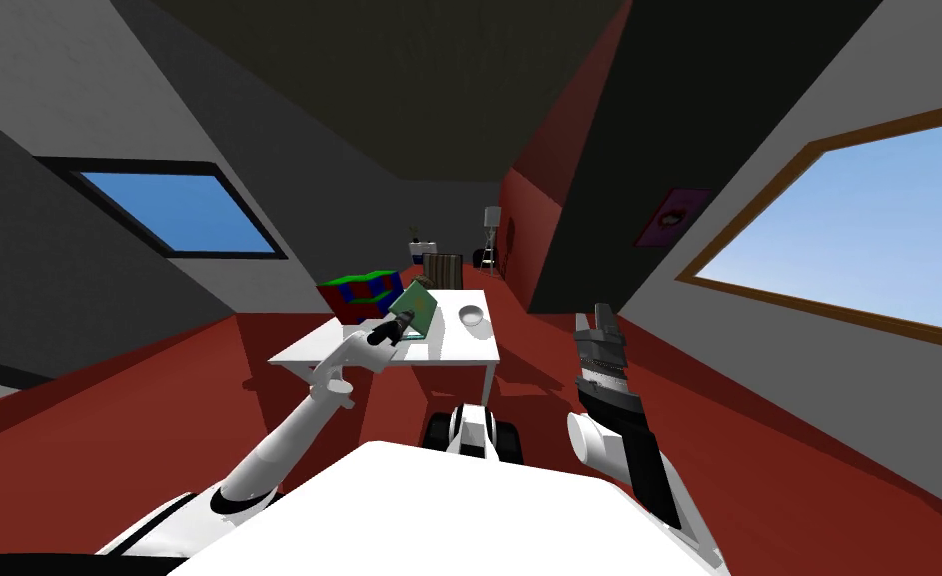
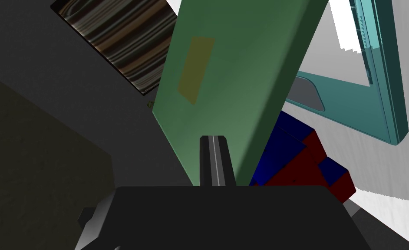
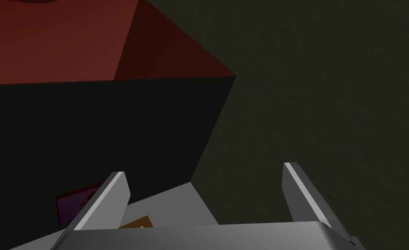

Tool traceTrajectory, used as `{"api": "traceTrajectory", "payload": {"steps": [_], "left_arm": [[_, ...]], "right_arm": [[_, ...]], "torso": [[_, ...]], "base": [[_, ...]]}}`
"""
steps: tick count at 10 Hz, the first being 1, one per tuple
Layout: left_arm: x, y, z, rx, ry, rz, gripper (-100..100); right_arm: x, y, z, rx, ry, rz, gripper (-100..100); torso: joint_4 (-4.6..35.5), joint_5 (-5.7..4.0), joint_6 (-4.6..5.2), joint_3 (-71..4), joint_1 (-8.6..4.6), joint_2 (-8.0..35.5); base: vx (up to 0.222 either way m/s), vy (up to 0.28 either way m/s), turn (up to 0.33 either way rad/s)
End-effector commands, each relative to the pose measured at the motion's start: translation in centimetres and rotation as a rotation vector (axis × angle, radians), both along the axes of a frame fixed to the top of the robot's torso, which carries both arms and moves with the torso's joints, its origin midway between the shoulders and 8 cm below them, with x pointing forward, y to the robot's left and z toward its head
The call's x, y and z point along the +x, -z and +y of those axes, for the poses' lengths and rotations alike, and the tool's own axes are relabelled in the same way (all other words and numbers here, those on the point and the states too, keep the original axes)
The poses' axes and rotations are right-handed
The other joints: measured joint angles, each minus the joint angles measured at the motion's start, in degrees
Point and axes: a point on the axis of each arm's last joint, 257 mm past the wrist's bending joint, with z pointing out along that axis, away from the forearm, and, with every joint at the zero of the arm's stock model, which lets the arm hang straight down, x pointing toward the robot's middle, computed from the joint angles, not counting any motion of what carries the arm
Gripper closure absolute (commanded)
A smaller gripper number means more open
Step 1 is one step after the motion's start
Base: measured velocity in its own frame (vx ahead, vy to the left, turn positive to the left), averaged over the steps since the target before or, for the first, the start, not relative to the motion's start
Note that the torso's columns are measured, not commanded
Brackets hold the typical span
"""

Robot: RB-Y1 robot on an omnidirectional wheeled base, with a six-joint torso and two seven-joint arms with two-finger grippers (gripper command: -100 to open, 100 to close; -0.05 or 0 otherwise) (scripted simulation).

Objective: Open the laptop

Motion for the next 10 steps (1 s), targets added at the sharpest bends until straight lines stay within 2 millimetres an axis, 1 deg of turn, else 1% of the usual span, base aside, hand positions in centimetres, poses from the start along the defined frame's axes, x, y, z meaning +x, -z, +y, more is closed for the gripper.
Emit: {"api": "traceTrajectory", "payload": {"steps": [1, 2, 3, 4, 5, 6, 7, 8, 9, 10], "left_arm": [[-1.9, 0.6, -1.3, -0.01, 0.005, 0.017, 100], [-2.2, -0.1, -1.9, -0.013, 0.018, 0.002, 100], [-2.2, -1.2, -2.6, -0.016, 0.033, -0.021, 100], [-2.2, -1.6, -2.8, -0.017, 0.038, -0.029, 100], [-4.0, 0.0, -3.2, -0.028, 0.024, 0.011, 100], [-4.5, -0.6, -3.8, -0.033, 0.037, -0.001, 100], [-4.5, -1.9, -4.6, -0.038, 0.055, -0.029, 100], [-6.3, -0.4, -5.0, -0.053, 0.04, 0.01, 100], [-6.8, -1.1, -5.5, -0.059, 0.053, -0.002, 100], [-6.9, -2.3, -6.3, -0.065, 0.07, -0.028, 100]], "right_arm": [[0.0, 0.0, 0.0, 0.0, 0.0, 0.0, 0], [0.0, 0.0, 0.0, 0.0, 0.0, 0.0, 0], [0.0, 0.0, 0.0, 0.0, 0.0, 0.0, 0], [0.0, 0.0, 0.0, 0.0, 0.0, 0.0, 0], [0.0, 0.0, 0.0, 0.0, 0.0, 0.0, 0], [0.0, 0.0, 0.0, 0.0, 0.0, 0.0, 0], [0.0, 0.0, 0.0, 0.0, 0.0, 0.0, 0], [0.0, 0.0, 0.0, 0.0, 0.0, 0.0, 0], [0.0, 0.0, 0.0, 0.0, 0.0, 0.0, 0], [0.0, 0.0, 0.0, 0.0, 0.0, 0.0, 0]], "torso": [[0.03, -0.01, -0.02, 0.07, -0.02, 0.1], [-0.02, 0.03, -0.07, -0.04, 0.09, -0.12], [-0.07, 0.03, -0.01, -0.14, 0.1, -0.23], [-0.04, 0.01, 0.0, -0.08, 0.02, -0.13], [0.0, 0.0, -0.02, 0.01, -0.02, 0.0], [-0.03, 0.02, -0.07, -0.06, 0.09, -0.14], [-0.06, 0.02, 0.0, -0.12, 0.05, -0.2], [-0.03, 0.01, -0.01, -0.05, 0.02, -0.09], [-0.05, 0.02, -0.05, -0.09, 0.05, -0.19], [-0.06, 0.02, -0.02, -0.11, 0.06, -0.18]], "base": [[0.069, 0.022, 0.119], [0.09, 0.024, 0.074], [0.051, 0.009, -0.014], [0.015, 0.0, -0.013], [0.073, 0.022, 0.141], [0.089, 0.013, 0.063], [0.05, 0.007, -0.026], [0.098, 0.015, 0.087], [0.108, 0.017, 0.062], [0.05, 0.012, 0.011]]}}
